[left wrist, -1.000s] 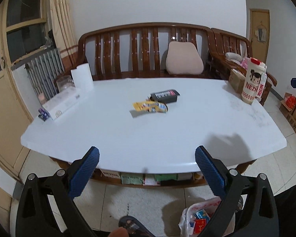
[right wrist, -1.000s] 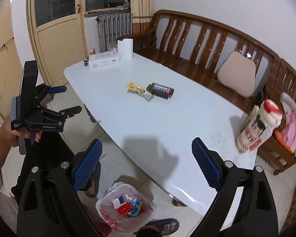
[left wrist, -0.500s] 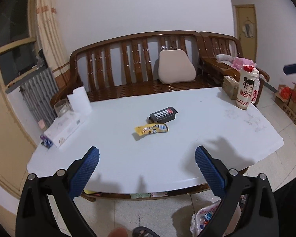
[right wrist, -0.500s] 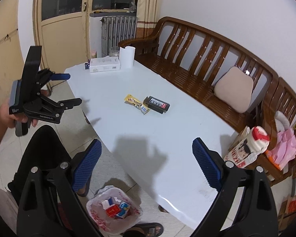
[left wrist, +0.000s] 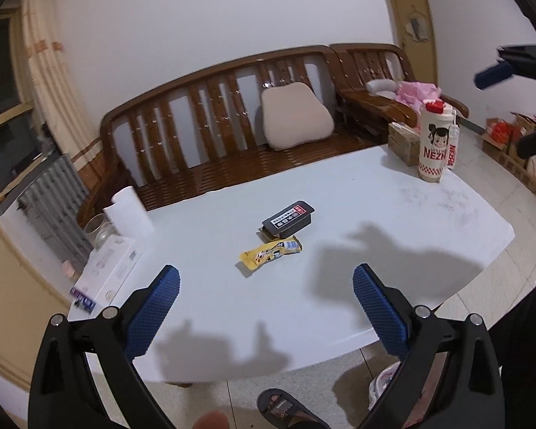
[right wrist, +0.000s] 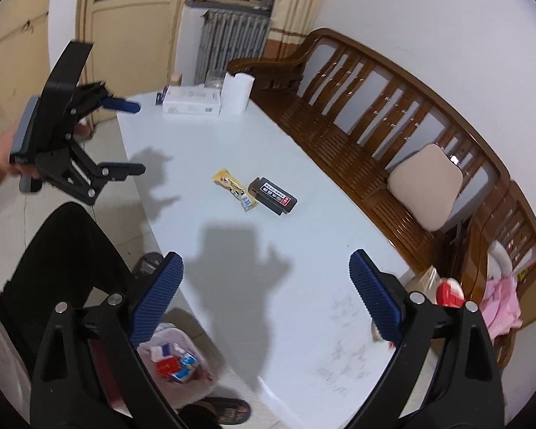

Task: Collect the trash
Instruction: 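Raise both tools back over the table toward the black box and wrapper, then grasp the yellow snack wrapper with the left tool while the right tool grasps the black box, then lift the wrapper and black box off the table, then carry the wrapper and black box down past the table edge over the trash bag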

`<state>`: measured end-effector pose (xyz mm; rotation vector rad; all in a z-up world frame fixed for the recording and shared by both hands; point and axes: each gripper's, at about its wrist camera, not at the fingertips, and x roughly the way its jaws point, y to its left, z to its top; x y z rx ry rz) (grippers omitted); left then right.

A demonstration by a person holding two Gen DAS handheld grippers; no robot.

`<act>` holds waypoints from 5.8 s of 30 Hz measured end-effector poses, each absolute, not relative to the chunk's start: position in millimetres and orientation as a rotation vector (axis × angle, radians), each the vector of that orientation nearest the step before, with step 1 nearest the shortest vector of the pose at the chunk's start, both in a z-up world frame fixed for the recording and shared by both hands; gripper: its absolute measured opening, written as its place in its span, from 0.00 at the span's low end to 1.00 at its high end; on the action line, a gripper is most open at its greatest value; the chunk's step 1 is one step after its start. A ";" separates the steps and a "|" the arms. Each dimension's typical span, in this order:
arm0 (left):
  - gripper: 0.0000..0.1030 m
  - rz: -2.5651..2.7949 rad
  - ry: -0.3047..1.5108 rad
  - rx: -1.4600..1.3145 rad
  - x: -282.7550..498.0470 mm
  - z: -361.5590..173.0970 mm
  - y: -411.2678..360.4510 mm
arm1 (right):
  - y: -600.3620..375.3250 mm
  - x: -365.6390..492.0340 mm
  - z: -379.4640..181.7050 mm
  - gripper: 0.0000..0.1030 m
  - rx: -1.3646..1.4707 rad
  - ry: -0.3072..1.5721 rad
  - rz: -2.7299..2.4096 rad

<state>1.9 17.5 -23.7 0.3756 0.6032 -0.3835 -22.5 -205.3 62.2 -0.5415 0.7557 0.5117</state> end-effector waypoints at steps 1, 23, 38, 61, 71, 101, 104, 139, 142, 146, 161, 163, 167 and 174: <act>0.92 -0.398 0.610 0.394 12.5 -27.1 16.9 | -203.5 -13.8 59.5 0.89 -0.555 0.762 0.519; 0.92 -0.659 0.767 0.602 165.4 -129.6 0.9 | -149.5 180.7 -34.1 0.89 -0.758 0.921 0.756; 0.92 -0.905 0.851 0.570 202.4 -171.4 -11.8 | -119.6 251.1 -115.0 0.89 -0.868 1.049 0.871; 0.59 -0.964 0.893 0.630 218.7 -195.3 -16.8 | -87.6 295.8 -176.1 0.84 -0.947 1.139 0.957; 0.32 -1.001 0.899 0.630 209.4 -192.5 -15.1 | -71.6 315.2 -192.6 0.65 -0.952 1.174 0.975; 0.13 -0.912 0.891 0.579 212.7 -191.4 -10.4 | -100.1 304.5 -176.0 0.50 -0.803 1.150 0.993; 0.13 -0.881 0.891 0.558 213.3 -188.6 -8.5 | -117.8 301.2 -167.9 0.50 -0.765 1.131 0.977; 0.13 -0.454 0.727 0.240 112.2 -76.7 -21.6 | -231.3 133.7 -9.3 0.50 -0.342 0.807 0.590; 0.13 -0.396 0.740 0.193 97.8 -72.4 -19.8 | -236.5 114.1 -7.6 0.50 -0.299 0.808 0.537; 0.13 -0.348 0.748 0.180 77.3 -70.5 -22.4 | -246.4 80.6 -5.2 0.50 -0.263 0.789 0.493; 0.13 -0.281 0.727 0.156 -20.4 -80.3 -46.4 | -262.0 -36.5 -25.7 0.50 -0.163 0.777 0.260; 0.13 -0.292 0.741 0.150 -37.8 -89.1 -51.4 | -262.1 -54.7 -33.5 0.50 -0.147 0.776 0.240; 0.13 -0.315 0.782 0.134 -67.4 -109.4 -58.9 | -259.3 -85.4 -51.3 0.50 -0.139 0.786 0.238; 0.13 -0.364 0.888 0.136 -117.8 -163.0 -72.4 | -254.1 -125.6 -96.1 0.50 -0.152 0.838 0.229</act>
